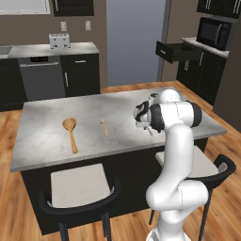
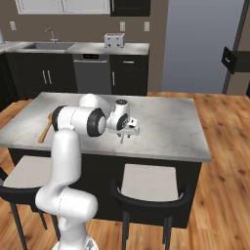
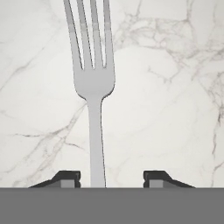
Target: Pick up the metallic utensils from the counter and place them in the open drawer. Make sure not to pick up any wooden utensils.
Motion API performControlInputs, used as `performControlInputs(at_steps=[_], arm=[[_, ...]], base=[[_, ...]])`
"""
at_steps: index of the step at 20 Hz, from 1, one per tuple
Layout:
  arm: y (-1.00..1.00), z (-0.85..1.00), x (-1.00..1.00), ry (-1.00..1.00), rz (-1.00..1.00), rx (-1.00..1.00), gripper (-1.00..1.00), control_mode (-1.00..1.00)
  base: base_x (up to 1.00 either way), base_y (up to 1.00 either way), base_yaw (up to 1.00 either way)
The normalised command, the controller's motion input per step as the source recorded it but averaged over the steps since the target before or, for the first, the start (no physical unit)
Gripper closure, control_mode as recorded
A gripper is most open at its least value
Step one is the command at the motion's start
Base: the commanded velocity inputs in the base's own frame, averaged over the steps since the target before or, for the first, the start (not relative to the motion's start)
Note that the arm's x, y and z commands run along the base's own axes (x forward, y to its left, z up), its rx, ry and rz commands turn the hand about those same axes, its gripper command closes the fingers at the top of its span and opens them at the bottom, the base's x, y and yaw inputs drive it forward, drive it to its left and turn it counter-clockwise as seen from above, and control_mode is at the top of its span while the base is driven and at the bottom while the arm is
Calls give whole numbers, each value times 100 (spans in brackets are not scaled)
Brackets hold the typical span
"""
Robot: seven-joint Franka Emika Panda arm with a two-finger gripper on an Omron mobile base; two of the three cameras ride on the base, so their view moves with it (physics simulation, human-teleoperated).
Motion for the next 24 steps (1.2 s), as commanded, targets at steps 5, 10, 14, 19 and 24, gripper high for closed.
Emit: performControlInputs(at_steps=[5, 10, 14, 19, 24], arm=[[0, 0, 0, 0, 0, 0, 100, -100], [0, 0, 0, 0, 0, 0, 100, -100], [0, 0, 0, 0, 0, 0, 100, -100], [-7, 9, -4, -1, 0, 1, 100, -100], [-2, 82, -9, 0, 0, 0, 100, -100]], base=[[0, 0, 0], [0, 0, 0], [0, 0, 0], [0, 0, 0], [0, 0, 0]])
